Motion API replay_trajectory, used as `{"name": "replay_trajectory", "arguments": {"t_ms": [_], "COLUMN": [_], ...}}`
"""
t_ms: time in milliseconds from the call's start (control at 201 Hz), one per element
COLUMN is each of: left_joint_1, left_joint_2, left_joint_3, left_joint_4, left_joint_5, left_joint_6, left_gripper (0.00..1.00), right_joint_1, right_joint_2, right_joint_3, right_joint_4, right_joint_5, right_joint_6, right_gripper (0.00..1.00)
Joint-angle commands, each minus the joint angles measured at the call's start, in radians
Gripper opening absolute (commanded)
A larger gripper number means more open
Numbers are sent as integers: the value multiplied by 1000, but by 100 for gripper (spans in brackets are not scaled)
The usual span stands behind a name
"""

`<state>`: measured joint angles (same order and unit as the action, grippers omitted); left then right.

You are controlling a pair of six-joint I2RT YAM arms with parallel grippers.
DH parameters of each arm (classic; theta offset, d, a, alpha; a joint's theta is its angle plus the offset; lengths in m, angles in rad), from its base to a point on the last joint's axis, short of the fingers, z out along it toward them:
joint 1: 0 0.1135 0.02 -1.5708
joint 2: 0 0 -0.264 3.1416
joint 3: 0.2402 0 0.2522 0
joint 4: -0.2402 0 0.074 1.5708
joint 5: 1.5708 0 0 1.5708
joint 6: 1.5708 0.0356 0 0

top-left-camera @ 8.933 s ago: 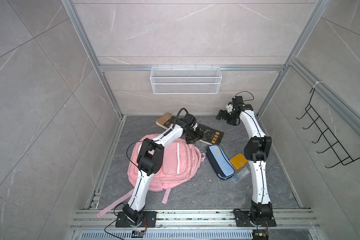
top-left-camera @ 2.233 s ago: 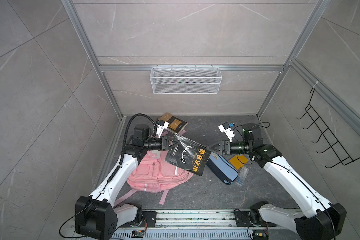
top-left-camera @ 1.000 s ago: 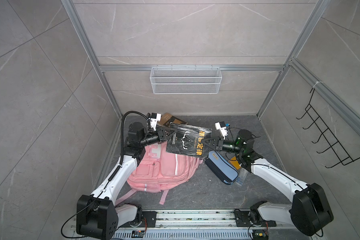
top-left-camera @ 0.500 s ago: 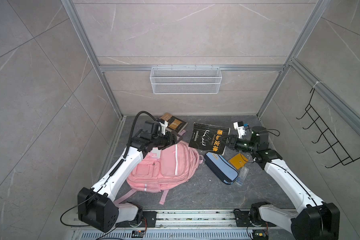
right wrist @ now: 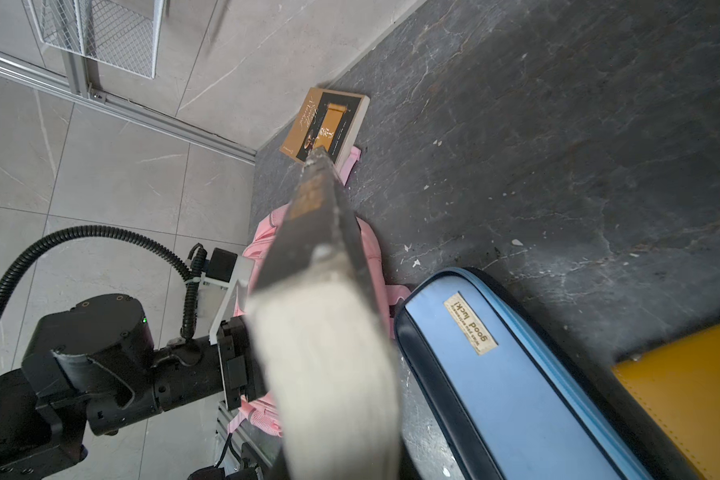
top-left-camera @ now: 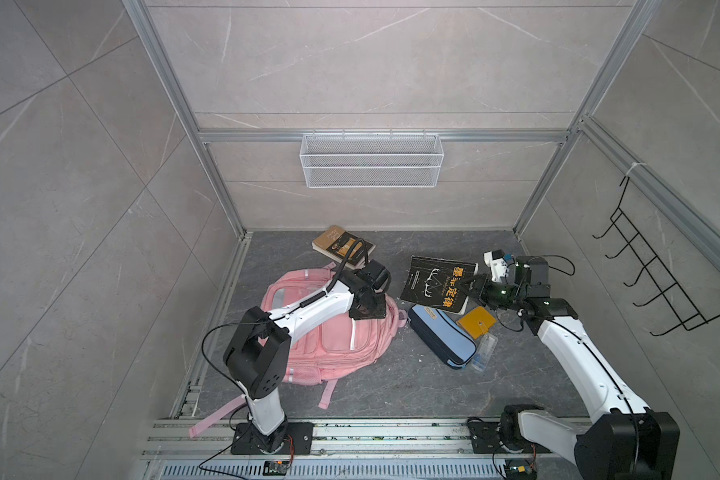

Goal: Pack the student bag
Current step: 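Lower the left gripper onto the backpack's zipped opening while right holds the book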

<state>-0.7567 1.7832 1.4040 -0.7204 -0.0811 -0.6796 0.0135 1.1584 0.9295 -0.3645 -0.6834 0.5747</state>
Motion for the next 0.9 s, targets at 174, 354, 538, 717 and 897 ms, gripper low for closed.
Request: {"name": "replay_trajectory", "arguments": {"t_ms": [174,354,538,717,897], "left_joint_1": [-20,-35,-42,-63,-78], "left_joint_2": [94,181,218,238,257], "left_joint_3": [109,177,189,202,210], "left_joint_4": [-125,-137,-148,-172,-224], "left_joint_5": [-175,-178,-198,-247,-284], "left_joint_6": [37,71,64,78,67], "left_gripper": [46,46,42,30,27], "right_joint_1": [-6,-7,-7,-9,-6], "right_joint_2": [-52,-51,-52,-46,-37], "right_joint_3": [5,2,11,13,10], "right_joint_4": [10,9,10,25,45], "right_joint_5": [-15,-24,-25,-32,-39], "right_joint_6": [-31,-26,-25,-13,3], "right_gripper": [0,0,0,0,0]}}
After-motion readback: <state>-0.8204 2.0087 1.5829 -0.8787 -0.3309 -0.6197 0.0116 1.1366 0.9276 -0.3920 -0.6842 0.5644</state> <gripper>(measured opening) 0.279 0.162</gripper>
